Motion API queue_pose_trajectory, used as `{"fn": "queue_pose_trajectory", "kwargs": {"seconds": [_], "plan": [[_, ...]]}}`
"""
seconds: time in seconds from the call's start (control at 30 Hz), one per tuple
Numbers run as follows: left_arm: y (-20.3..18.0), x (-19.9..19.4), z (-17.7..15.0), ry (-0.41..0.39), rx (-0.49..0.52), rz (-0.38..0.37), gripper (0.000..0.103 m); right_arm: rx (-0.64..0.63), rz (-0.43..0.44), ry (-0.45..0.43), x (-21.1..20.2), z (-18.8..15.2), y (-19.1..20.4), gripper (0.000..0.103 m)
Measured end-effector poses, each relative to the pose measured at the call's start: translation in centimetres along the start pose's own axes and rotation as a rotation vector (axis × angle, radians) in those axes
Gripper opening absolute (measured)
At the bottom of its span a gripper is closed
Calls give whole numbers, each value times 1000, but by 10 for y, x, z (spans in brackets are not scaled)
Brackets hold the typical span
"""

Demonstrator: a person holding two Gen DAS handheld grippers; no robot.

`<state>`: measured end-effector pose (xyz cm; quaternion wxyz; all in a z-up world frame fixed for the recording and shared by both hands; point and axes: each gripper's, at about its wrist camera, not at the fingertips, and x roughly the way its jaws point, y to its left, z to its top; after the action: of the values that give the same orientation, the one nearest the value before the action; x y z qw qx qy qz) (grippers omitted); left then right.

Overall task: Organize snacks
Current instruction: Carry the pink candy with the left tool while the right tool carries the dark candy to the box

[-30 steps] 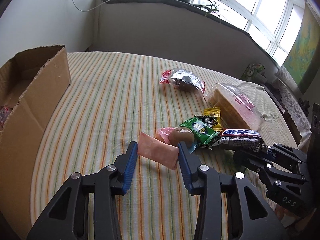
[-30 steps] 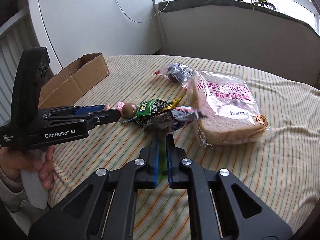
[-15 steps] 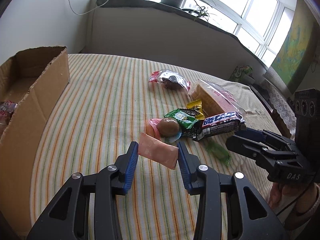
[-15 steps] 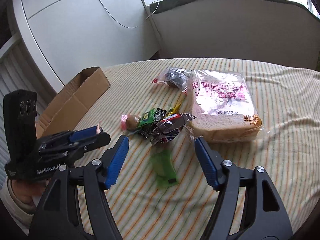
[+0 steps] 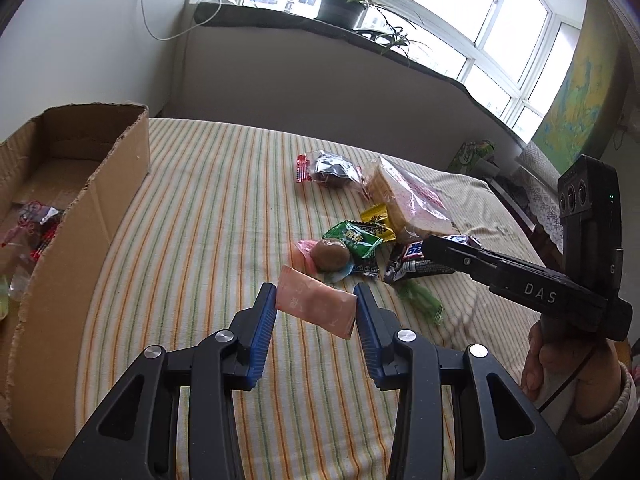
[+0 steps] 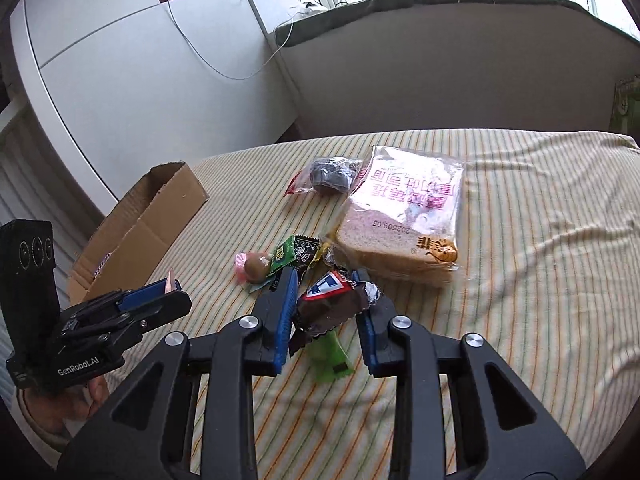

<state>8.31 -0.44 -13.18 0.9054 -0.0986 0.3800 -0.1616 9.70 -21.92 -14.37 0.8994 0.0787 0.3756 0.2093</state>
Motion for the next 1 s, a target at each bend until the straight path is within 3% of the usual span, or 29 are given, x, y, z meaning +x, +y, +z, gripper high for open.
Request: {"fn": "queue_pose_trajectory", "kwargs": {"seconds": [0.47,0.73,1.0], "plan": [[-31,-18,-4,-59,34,-73,38,32,-53,-140,-61,-27,-8,29],[-63,-74,26,-208,132,-115,38,-80,-82,-328,-139,11,41,29],[-47,-119,26,-303,128,-105,38,-161,-85,-334,-146,18,91,29]]}}
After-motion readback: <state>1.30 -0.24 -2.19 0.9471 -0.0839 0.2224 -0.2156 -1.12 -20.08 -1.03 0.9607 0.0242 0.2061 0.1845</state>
